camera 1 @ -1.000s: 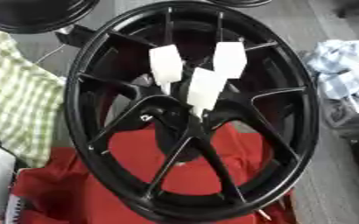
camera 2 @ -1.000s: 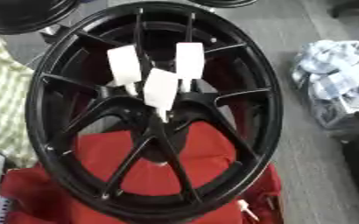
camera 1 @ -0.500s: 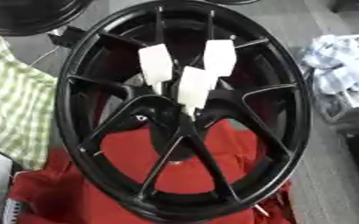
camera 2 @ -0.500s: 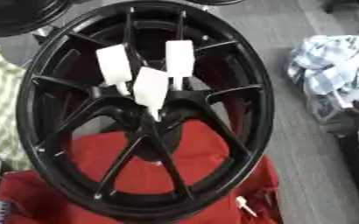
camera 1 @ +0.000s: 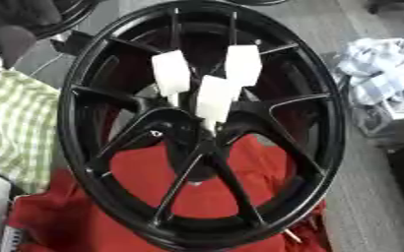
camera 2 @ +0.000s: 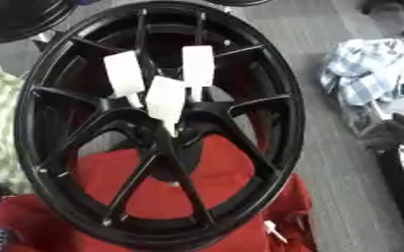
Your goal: Pull the pin out of the wheel hub.
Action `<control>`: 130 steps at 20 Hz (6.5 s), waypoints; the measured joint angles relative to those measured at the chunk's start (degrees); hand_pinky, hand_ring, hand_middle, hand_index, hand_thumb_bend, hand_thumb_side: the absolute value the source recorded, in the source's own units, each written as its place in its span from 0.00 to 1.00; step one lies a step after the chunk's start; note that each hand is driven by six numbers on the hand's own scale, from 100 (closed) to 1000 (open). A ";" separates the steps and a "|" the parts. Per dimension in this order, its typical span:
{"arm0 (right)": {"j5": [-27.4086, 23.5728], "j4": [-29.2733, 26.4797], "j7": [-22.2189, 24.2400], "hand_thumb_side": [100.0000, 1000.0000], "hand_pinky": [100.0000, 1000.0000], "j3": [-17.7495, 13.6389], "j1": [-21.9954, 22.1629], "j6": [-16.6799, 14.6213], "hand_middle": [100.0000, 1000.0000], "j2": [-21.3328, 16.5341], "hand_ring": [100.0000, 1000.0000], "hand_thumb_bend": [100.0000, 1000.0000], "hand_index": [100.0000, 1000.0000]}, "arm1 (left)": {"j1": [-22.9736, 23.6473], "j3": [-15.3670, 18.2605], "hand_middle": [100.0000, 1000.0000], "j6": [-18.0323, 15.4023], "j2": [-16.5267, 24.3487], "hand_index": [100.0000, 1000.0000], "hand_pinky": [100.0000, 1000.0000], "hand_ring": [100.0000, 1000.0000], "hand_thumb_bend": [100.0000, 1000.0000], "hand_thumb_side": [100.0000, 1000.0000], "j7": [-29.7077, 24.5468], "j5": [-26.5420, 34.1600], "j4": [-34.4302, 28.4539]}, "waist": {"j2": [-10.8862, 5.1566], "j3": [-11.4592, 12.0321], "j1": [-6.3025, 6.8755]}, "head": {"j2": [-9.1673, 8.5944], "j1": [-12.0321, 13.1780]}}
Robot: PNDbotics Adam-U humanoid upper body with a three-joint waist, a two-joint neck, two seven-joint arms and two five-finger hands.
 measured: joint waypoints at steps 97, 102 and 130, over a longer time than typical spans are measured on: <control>1.79 0.00 -2.26 0.69 1.00 1.80 -3.43 8.33 0.84 2.82 0.87 0.00 0.79 | -8.92 -13.28 0.30 15.26 -19.60 0.47 0.61 0.49 0.00 0.30 -6.57 -21.94 16.25 | 2.69 -2.48 0.96 | -0.24 4.62; 1.81 0.00 -2.28 0.69 1.00 1.78 -3.01 8.33 0.84 3.06 0.87 0.00 0.79 | -8.37 -11.59 0.23 15.84 -17.59 0.39 0.60 0.46 0.00 0.23 -5.99 -20.79 14.05 | 2.67 -2.18 0.95 | -0.23 4.62; 0.97 0.00 -2.44 0.58 1.00 0.34 -1.96 5.34 0.84 3.10 0.87 0.00 0.79 | 33.11 28.14 0.22 23.65 6.91 0.42 0.52 0.44 0.00 0.27 25.90 4.11 14.05 | 1.16 1.07 -2.00 | -0.21 2.15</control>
